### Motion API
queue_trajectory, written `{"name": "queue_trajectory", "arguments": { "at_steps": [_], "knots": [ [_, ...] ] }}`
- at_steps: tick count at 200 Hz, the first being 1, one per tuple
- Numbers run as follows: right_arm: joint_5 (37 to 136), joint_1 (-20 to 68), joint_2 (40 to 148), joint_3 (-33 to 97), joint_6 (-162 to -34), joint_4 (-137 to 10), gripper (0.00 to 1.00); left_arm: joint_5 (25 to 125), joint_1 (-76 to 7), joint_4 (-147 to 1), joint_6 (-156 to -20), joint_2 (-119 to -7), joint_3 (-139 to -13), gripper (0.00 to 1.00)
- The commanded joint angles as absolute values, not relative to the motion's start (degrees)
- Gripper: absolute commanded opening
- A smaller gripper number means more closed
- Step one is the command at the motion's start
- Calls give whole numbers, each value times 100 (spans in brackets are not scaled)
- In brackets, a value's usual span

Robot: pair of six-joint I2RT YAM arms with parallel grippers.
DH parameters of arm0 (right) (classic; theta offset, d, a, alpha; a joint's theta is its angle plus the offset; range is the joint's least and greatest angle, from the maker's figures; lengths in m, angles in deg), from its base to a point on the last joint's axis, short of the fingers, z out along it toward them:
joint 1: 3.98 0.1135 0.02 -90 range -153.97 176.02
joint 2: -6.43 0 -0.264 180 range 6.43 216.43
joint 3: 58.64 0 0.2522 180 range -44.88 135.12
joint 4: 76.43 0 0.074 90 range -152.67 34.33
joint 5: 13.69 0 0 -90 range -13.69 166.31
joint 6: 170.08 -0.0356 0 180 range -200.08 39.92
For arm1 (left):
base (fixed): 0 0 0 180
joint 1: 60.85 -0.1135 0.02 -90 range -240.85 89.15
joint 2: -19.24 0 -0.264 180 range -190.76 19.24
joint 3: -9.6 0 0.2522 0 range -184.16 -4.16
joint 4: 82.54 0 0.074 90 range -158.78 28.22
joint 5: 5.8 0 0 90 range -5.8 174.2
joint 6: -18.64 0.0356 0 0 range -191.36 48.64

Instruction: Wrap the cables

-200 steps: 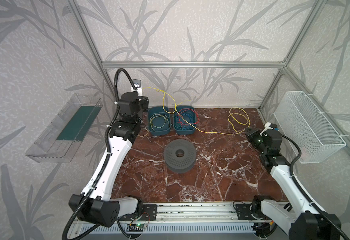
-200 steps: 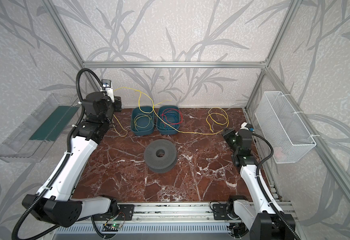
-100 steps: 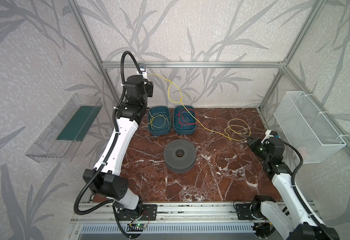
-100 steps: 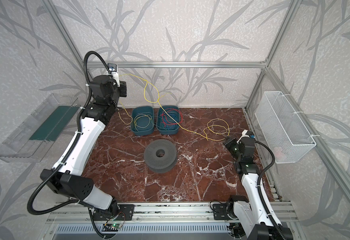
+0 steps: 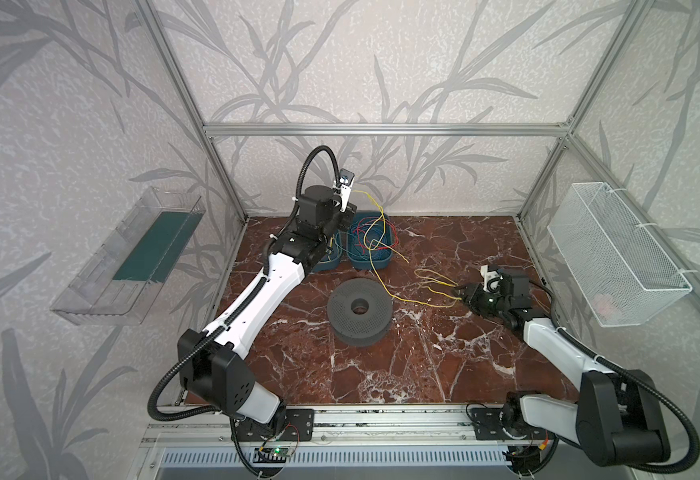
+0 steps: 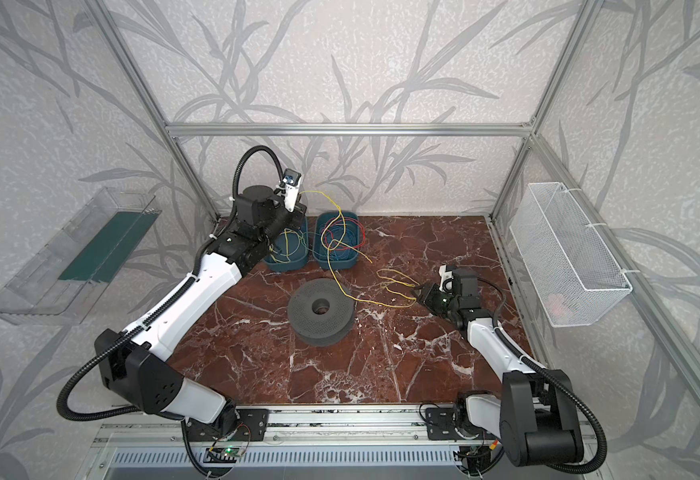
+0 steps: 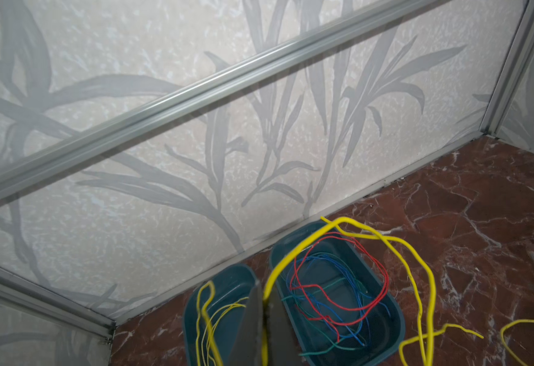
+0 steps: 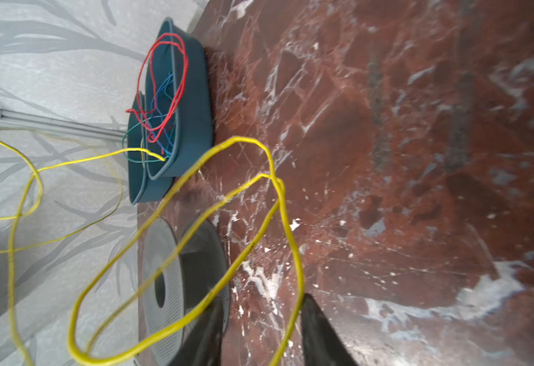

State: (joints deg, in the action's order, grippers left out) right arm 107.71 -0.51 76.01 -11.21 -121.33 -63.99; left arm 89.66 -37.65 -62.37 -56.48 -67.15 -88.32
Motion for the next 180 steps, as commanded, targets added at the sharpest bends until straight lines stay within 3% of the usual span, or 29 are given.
{"name": "queue_trajectory", "arguments": {
  "at_steps": [1, 27, 57, 104, 132, 180],
  "knots": [
    [11129, 33, 7316, -702, -11796, -6199, 52, 8791, -3742, -6717, -5582, -6412, -8743, 0],
    [11370, 106, 7085, -191, -11208, -5198, 63, 8769, -3668, -6814, -5548, -6423, -8736, 0],
    [11394, 361, 6888, 170, -10671, -4422, 66, 8805, -3618, -6841, -5495, -6546, -8876, 0],
    [9779, 1791, 6201, 886, -10346, -3994, 68, 8833, -3490, -6742, -5387, -6508, -8956, 0],
    [9324, 2519, 7045, 1817, -9612, -4156, 71, 8796, -3385, -6659, -5394, -6401, -8925, 0],
    [9835, 2673, 8920, 2829, -8710, -4709, 70, 8805, -3328, -6590, -5361, -6274, -8808, 0]
  ]
}}
